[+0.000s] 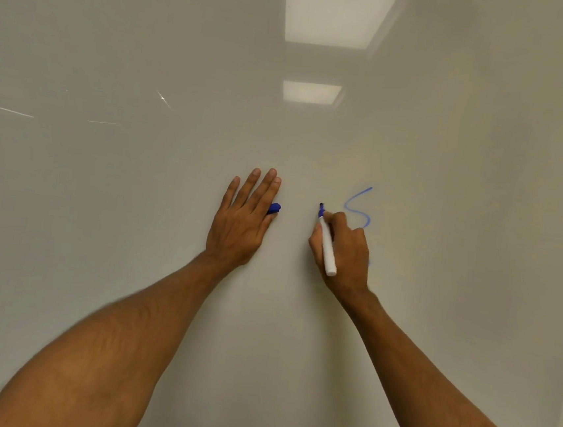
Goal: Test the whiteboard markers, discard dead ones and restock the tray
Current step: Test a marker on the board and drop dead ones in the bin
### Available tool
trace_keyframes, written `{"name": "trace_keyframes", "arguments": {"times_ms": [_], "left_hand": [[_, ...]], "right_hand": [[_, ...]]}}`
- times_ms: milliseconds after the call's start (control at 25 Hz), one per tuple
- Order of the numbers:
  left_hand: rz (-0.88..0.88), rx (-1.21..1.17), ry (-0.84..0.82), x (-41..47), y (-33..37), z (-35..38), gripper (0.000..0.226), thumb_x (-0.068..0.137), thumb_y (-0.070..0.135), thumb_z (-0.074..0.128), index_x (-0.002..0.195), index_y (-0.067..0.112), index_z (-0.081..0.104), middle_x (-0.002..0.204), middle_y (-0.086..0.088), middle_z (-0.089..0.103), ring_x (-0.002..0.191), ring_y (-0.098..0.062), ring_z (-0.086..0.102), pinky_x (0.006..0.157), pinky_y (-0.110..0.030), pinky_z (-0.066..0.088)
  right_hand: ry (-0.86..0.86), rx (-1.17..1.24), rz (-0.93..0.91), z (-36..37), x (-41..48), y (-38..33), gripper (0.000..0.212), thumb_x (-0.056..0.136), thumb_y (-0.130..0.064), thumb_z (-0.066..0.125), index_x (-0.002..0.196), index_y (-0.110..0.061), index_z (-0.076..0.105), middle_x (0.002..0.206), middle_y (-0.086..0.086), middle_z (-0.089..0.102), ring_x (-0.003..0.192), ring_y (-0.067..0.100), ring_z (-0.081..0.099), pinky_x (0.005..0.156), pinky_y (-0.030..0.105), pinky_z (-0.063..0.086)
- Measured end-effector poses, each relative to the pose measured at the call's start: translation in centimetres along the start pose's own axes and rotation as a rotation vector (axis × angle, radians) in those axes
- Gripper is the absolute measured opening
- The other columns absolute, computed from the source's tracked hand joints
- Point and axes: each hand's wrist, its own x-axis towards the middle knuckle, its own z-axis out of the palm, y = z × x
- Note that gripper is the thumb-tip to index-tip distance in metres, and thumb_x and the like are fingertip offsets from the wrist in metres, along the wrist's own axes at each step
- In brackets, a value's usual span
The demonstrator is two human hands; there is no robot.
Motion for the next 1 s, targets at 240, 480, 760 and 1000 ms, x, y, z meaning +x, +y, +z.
{"name": "trace_keyframes", "arguments": {"times_ms": [240,480,760,1000], "left_hand": [[0.0,0.007,-0.017,-0.1,0.1,0.1,0.052,0.104,0.035,0.02,0.15,0.011,0.023,0.157,-0.005,0.02,0.146,-0.024,0.013,0.119,-0.042,0.008],[0.007,0.015,-0.013,-0.1,0.0,0.3,0.052,0.105,0.036,0.017,0.149,0.011,0.024,0.156,-0.008,0.024,0.145,-0.027,0.018,0.118,-0.043,0.008],[-0.068,-0.029,-0.064,-0.4,0.9,-0.2,0.05,0.102,0.032,0.032,0.148,0.015,0.03,0.156,-0.007,0.026,0.144,-0.029,0.019,0.118,-0.046,0.012],[0.017,-0.066,-0.167,-7.1,2.1,-1.7,0.05,0.1,0.033,0.029,0.146,0.014,0.035,0.153,-0.007,0.03,0.142,-0.028,0.026,0.116,-0.047,0.017]], "right_hand": [[0.092,-0.024,0.098,-0.7,-3.6,1.0,0.009,0.079,-0.012,0.061,0.081,-0.005,0.055,0.056,0.008,0.053,0.048,0.026,0.047,0.051,0.03,0.041],[-0.043,-0.092,-0.009,-1.5,-7.8,1.7,0.008,0.076,-0.011,0.062,0.079,-0.008,0.055,0.05,0.002,0.049,0.042,0.019,0.04,0.047,0.029,0.039],[-0.236,-0.054,0.107,-1.4,-12.8,1.0,0.015,0.077,-0.008,0.063,0.082,-0.016,0.051,0.051,0.001,0.05,0.044,0.026,0.043,0.049,0.027,0.034],[-0.481,-0.134,-0.156,-2.3,-15.2,1.3,0.055,0.075,-0.005,0.074,0.12,-0.025,0.05,0.102,0.001,0.066,0.061,0.019,0.056,0.056,0.026,0.046]]}}
